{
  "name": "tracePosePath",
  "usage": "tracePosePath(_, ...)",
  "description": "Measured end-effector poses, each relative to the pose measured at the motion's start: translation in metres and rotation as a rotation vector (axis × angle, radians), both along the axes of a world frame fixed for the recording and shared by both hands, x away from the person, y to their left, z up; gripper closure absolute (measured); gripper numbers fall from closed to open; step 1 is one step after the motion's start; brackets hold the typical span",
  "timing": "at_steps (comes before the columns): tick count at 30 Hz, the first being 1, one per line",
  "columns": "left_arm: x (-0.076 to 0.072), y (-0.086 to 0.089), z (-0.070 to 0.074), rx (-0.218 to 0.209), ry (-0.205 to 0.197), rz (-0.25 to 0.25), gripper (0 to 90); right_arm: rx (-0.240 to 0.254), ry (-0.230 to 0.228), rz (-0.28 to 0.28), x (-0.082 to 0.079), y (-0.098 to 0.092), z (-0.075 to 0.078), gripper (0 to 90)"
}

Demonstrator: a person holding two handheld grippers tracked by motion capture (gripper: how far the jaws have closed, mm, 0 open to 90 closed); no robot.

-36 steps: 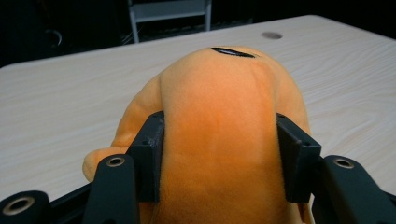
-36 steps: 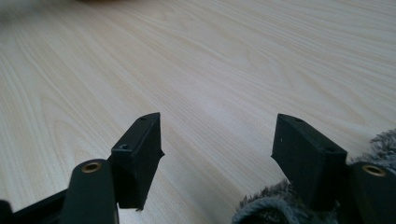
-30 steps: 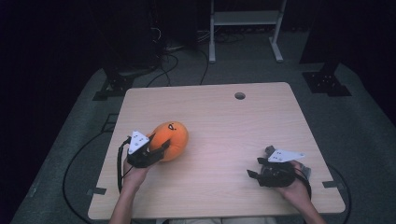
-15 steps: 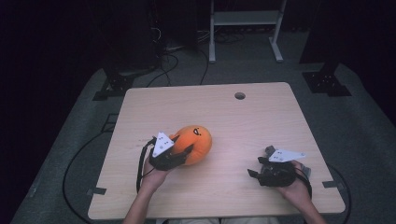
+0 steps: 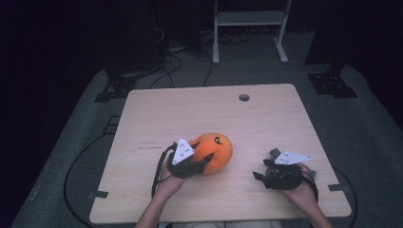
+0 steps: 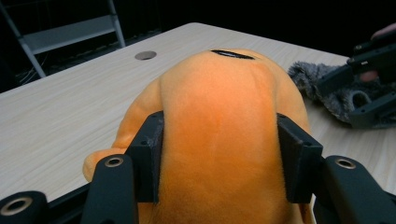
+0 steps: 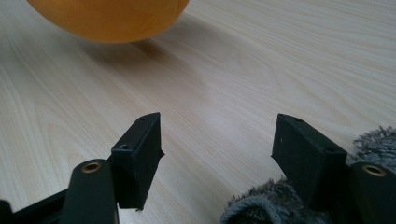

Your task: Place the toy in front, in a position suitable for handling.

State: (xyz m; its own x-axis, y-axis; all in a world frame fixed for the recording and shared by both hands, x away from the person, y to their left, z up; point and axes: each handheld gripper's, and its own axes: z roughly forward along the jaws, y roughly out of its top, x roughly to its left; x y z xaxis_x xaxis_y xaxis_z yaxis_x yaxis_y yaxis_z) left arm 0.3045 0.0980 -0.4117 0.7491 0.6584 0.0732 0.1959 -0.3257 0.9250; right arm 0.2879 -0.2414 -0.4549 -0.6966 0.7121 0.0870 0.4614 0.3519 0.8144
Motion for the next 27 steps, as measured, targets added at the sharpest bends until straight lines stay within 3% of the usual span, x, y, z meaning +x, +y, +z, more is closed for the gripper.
tracePosePath(5,-0.003,-0.007,-0.003,-0.003,-0.01,-0.046,43.1,0.004,-0.001,-0.007,-0.001,-0.001,0.0,31.5)
tracePosePath(9,-0.008,-0.019,-0.007,0.041,-0.021,-0.088,42.6,0.006,-0.005,-0.014,0.0,-0.003,0.001,31.5)
tracePosePath(13,-0.01,-0.025,-0.009,0.057,-0.025,-0.103,42.3,0.012,-0.009,-0.023,-0.001,-0.005,0.002,31.5)
tracePosePath(19,-0.012,-0.033,-0.015,0.067,-0.018,-0.134,41.3,0.009,-0.009,-0.027,0.0,-0.006,0.002,31.5)
tracePosePath(23,-0.011,-0.042,-0.027,0.094,0.004,-0.165,40.2,0.003,-0.006,-0.031,-0.001,-0.006,0.001,31.5)
tracePosePath(27,-0.01,-0.041,-0.028,0.088,0.008,-0.167,36.4,0.006,-0.005,-0.037,-0.001,-0.007,0.001,31.5)
